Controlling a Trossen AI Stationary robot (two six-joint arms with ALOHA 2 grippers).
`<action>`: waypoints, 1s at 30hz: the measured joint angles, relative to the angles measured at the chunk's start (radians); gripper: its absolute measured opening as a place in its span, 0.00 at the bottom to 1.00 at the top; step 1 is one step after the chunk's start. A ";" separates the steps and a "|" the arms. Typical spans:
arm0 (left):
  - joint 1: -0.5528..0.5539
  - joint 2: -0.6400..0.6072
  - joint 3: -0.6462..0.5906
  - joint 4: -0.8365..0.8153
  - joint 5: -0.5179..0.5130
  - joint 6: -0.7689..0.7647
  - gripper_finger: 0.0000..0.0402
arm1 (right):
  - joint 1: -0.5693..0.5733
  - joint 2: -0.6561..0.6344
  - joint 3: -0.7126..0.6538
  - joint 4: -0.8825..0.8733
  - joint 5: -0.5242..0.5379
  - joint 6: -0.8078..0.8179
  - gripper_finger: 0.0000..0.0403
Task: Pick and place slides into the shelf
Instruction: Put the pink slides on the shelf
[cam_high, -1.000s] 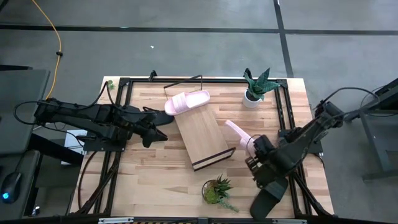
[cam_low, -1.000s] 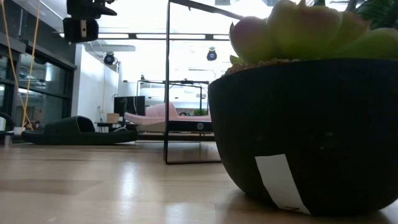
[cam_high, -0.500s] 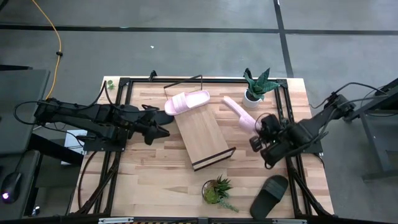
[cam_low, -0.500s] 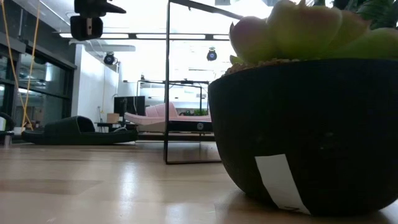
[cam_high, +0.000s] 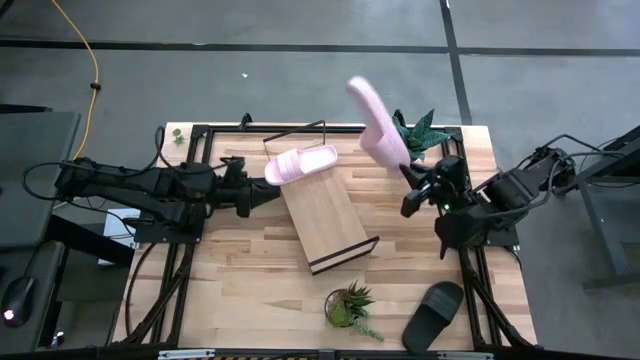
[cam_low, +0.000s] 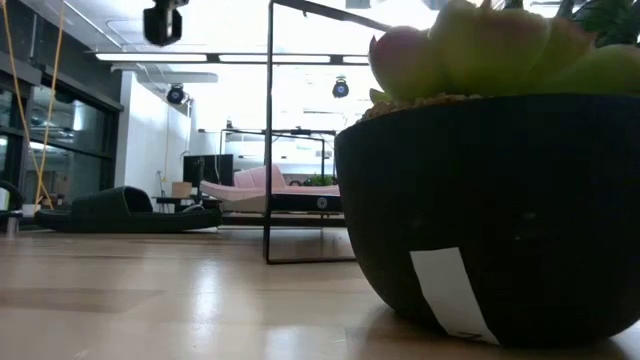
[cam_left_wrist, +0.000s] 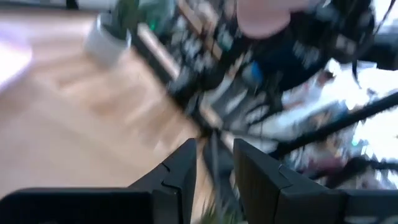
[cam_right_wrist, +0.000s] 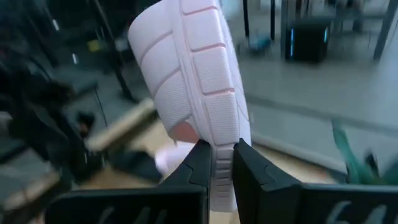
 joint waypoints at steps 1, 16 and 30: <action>0.000 0.001 0.000 0.039 -0.027 0.010 0.24 | 0.000 0.000 0.001 0.071 0.034 -0.070 0.04; 0.001 0.150 0.000 0.560 -0.092 0.155 0.31 | -0.108 0.100 -0.002 0.925 -0.229 -0.875 0.04; 0.001 0.169 0.000 0.770 -0.100 0.302 0.57 | -0.318 0.197 -0.002 1.416 -0.717 -1.127 0.01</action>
